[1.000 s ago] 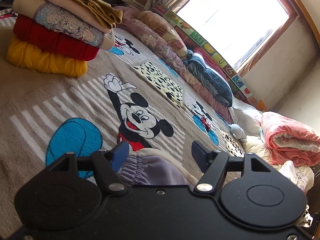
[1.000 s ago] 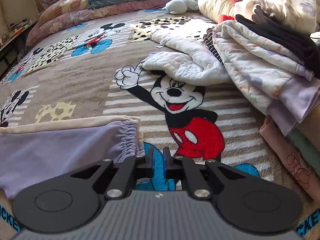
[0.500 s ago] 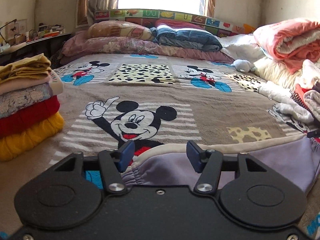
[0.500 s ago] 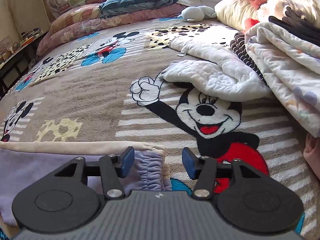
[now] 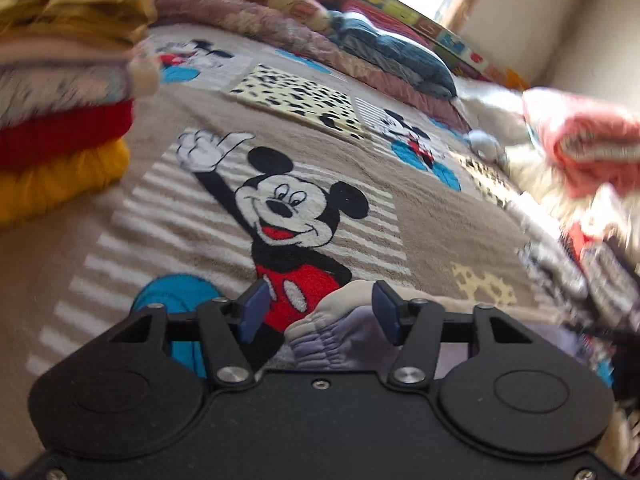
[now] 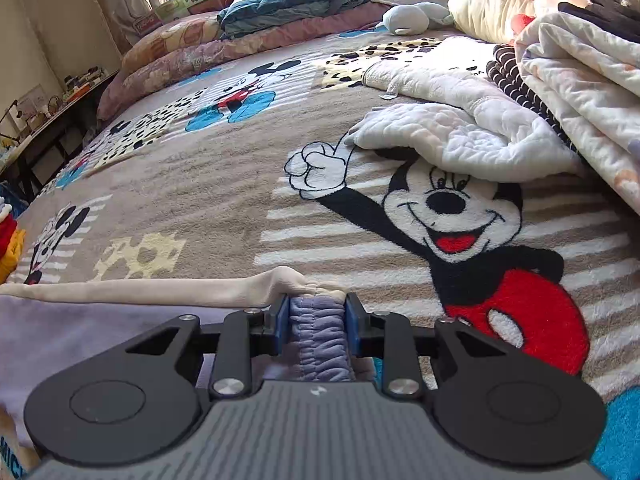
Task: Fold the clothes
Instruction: 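Grasp the waistband with the left gripper while the right gripper holds it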
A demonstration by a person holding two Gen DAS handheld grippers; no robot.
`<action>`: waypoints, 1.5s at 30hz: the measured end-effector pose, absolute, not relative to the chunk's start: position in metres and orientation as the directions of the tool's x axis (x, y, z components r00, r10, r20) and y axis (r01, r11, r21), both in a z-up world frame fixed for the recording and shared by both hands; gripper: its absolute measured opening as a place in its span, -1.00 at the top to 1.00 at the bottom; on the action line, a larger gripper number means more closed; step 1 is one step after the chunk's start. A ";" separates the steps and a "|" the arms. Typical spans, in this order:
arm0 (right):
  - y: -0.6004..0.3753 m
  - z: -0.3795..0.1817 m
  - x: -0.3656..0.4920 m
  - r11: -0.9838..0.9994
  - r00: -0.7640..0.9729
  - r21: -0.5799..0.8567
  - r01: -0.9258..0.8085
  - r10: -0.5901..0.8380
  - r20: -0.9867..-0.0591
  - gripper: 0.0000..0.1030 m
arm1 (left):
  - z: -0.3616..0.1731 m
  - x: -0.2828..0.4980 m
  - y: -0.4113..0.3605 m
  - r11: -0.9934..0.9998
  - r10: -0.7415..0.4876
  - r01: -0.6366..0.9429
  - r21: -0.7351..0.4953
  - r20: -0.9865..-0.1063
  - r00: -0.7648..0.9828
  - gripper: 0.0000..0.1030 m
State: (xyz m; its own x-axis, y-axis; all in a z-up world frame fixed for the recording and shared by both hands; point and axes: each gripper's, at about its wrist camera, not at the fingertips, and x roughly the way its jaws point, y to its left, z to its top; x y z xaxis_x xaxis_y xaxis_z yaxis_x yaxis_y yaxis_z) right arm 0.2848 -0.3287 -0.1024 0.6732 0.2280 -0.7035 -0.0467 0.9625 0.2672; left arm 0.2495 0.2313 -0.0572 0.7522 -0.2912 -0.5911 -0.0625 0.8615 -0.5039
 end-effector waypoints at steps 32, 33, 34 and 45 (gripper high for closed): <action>-0.294 -0.109 0.296 0.996 0.648 0.073 0.049 0.024 -0.761 0.38 | -0.056 0.221 0.166 0.994 0.063 -0.109 -0.033 -0.634 0.771 0.22; -0.295 -0.109 0.296 0.996 0.648 0.075 0.049 0.026 -0.761 0.38 | -0.056 0.220 0.178 0.985 0.052 -0.142 -0.093 -0.629 0.775 0.13; -0.295 -0.109 0.297 0.996 0.648 0.078 0.048 0.028 -0.761 0.38 | -0.056 0.216 0.189 0.973 0.023 -0.159 -0.166 -0.617 0.787 0.05; -0.305 -0.101 0.293 0.995 0.654 0.096 -0.032 0.093 -0.751 0.31 | -0.050 0.235 0.250 0.795 -0.248 -0.123 -0.594 -0.504 0.827 0.07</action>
State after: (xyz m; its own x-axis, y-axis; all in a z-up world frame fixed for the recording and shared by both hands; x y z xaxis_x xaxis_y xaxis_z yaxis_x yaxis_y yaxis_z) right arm 0.2933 -0.3049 -0.1007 0.6538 0.0935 -0.7509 -0.0320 0.9949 0.0960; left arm 0.2351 0.2498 -0.0504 0.8273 -0.2482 -0.5039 -0.1233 0.7949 -0.5941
